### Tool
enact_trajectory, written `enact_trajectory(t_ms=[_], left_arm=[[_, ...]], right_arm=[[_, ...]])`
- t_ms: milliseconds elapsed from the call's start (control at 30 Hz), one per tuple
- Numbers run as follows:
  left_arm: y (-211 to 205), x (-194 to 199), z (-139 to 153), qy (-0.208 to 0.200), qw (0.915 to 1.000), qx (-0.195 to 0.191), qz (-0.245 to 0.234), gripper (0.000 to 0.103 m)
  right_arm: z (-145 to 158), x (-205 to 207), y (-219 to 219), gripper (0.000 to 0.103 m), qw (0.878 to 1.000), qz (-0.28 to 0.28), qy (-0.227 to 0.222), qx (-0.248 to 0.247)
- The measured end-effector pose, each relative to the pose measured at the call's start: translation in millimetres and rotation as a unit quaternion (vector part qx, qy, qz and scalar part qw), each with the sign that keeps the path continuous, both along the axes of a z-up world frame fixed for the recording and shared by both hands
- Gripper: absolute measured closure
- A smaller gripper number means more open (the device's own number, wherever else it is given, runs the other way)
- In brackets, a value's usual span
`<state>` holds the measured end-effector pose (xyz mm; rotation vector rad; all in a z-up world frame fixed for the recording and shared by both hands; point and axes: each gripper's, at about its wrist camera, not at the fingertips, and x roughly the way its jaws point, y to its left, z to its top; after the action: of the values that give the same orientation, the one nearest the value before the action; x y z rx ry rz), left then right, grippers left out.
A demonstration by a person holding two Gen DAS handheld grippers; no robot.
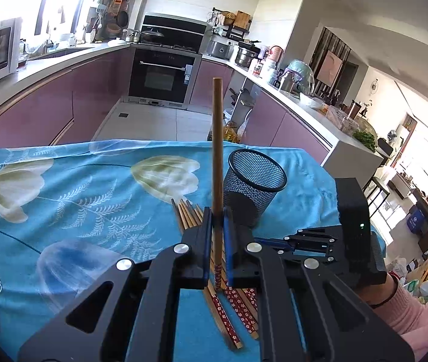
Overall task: Organize utensils
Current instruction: 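Lift the chopstick upright with the right gripper and carry it over the mesh cup, then lower the chopstick into the black mesh cup and open the right gripper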
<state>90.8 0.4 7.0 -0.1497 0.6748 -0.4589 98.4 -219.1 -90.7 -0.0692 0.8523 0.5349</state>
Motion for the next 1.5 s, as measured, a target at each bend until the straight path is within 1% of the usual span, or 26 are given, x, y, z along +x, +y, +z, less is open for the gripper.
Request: enact_trajectory(t_ms=[200,433,567,833,1000,1133,1200,1367,1500], left_arm=[[-1,-4,11,-0.013,0.9998,-0.007,-0.014,0.095],[-8,-9,36,-0.044,0.9981,-0.025,-0.035,0.095],[-15,-6,51,-0.065,0.9969,-0.025,-0.038,0.095],[-30,8,87,-0.103,0.9936,-0.024,-0.039,0.095],[-42,17,108,-0.125,0.9912,-0.024,-0.038,0.095],[-57,31,114,-0.125,0.9912,-0.02,-0.039,0.095],[-65,40,110,-0.118,0.9923,-0.013,-0.036,0.095],[-85,65,89,-0.088,0.9954,0.003,-0.035,0.095],[-96,82,65,-0.06,0.997,0.02,-0.045,0.095]], right_arm=[[43,-19,-16,0.098,0.997,0.009,-0.055,0.05],[88,-29,-34,0.098,0.988,0.004,-0.114,0.101],[110,-25,-38,0.098,0.984,0.001,-0.138,0.113],[152,-14,-43,0.098,0.974,0.002,-0.194,0.118],[171,-3,-48,0.098,0.969,-0.011,-0.216,0.119],[173,10,-53,0.098,0.969,-0.022,-0.217,0.116],[168,20,-54,0.098,0.971,-0.027,-0.209,0.11],[145,39,-49,0.098,0.98,-0.028,-0.177,0.088],[128,51,-44,0.098,0.987,-0.026,-0.143,0.067]])
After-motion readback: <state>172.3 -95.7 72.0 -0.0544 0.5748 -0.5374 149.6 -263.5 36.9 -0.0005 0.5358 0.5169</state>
